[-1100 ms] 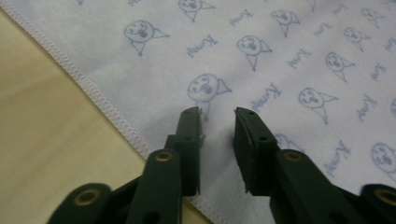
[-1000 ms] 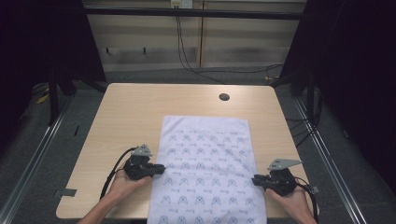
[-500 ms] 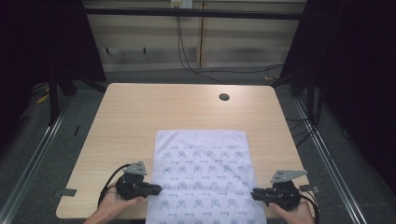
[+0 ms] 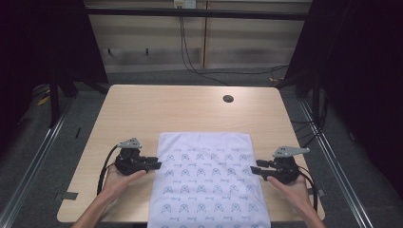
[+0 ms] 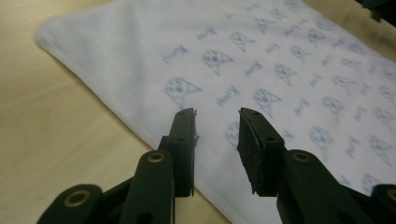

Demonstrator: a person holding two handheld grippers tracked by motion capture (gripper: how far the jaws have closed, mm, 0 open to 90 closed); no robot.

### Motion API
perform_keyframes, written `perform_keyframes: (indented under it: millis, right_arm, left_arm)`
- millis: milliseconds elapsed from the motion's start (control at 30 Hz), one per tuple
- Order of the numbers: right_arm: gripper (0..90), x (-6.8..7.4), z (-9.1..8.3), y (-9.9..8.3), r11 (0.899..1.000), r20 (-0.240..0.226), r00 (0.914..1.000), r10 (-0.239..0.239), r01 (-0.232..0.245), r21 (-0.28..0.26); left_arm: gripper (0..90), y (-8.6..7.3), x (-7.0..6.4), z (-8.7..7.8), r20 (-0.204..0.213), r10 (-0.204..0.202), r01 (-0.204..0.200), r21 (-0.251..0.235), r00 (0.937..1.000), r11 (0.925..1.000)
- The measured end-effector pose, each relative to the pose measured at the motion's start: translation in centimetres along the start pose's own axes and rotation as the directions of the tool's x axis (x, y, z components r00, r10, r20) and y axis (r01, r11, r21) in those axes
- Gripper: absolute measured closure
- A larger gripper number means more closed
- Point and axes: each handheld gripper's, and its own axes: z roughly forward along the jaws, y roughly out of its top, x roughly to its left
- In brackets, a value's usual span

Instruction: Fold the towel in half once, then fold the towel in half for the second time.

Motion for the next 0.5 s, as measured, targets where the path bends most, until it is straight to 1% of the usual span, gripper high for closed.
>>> perform_keyframes:
  millis: [67, 100, 133, 167, 200, 267, 300, 333, 367, 433, 500]
  right_arm:
    - [58.0, -0.4, 0.3, 0.7, 1.000, 0.004, 1.0000, -0.008, 0.008, -0.014]
    - [57.9, -0.6, 0.5, 1.2, 1.000, 0.010, 0.9999, -0.012, 0.012, -0.019]
    - [57.9, -0.9, 0.8, 1.7, 1.000, 0.016, 0.9997, -0.017, 0.017, -0.020]
    - [58.0, -1.0, 0.9, 2.0, 1.000, 0.015, 0.9997, -0.018, 0.019, -0.021]
    - [58.0, -1.4, 1.2, 2.5, 0.999, 0.017, 0.9996, -0.023, 0.023, -0.026]
    - [57.7, -2.0, 1.7, 3.1, 0.999, 0.028, 0.9994, -0.021, 0.022, -0.034]
    - [57.7, -2.5, 2.0, 3.5, 0.999, 0.033, 0.9993, -0.016, 0.017, -0.040]
    - [57.8, -3.0, 2.3, 3.8, 0.999, 0.036, 0.9994, -0.004, 0.005, -0.045]
    - [57.6, -3.5, 2.6, 4.1, 0.999, 0.042, 0.9991, 0.002, -0.001, -0.044]
    - [57.6, -4.3, 3.3, 4.7, 0.999, 0.058, 0.9983, 0.008, -0.006, -0.043]
    - [57.7, -5.0, 3.8, 5.2, 0.999, 0.067, 0.9977, 0.003, 0.000, -0.047]
  left_arm:
    - [65.7, 0.6, 0.5, 0.3, -0.020, 0.005, -0.005, 0.004, 0.9998, 1.0000]
    - [65.3, 1.0, 0.9, 0.4, -0.034, -0.002, 0.001, -0.013, 0.9994, 0.9999]
    - [64.8, 1.2, 1.1, 0.5, -0.031, -0.011, 0.010, -0.014, 0.9995, 0.9999]
    - [64.3, 1.6, 1.4, 0.6, -0.040, -0.008, 0.007, -0.026, 0.9992, 0.9996]
    - [64.1, 2.0, 1.6, 0.7, -0.047, -0.018, 0.016, -0.037, 0.9987, 0.9992]
    - [62.9, 2.5, 2.2, 1.0, -0.057, -0.021, 0.019, -0.046, 0.9981, 0.9988]
    - [62.2, 2.8, 2.5, 1.3, -0.061, -0.028, 0.026, -0.049, 0.9977, 0.9985]
    - [61.7, 3.0, 2.8, 1.6, -0.058, -0.032, 0.029, -0.046, 0.9978, 0.9985]
    - [61.5, 3.3, 3.1, 2.0, -0.064, -0.036, 0.033, -0.046, 0.9973, 0.9984]
    - [61.3, 3.5, 3.6, 2.5, -0.062, -0.038, 0.035, -0.039, 0.9974, 0.9986]
    - [61.3, 3.7, 3.9, 3.0, -0.074, -0.030, 0.028, -0.025, 0.9968, 0.9993]
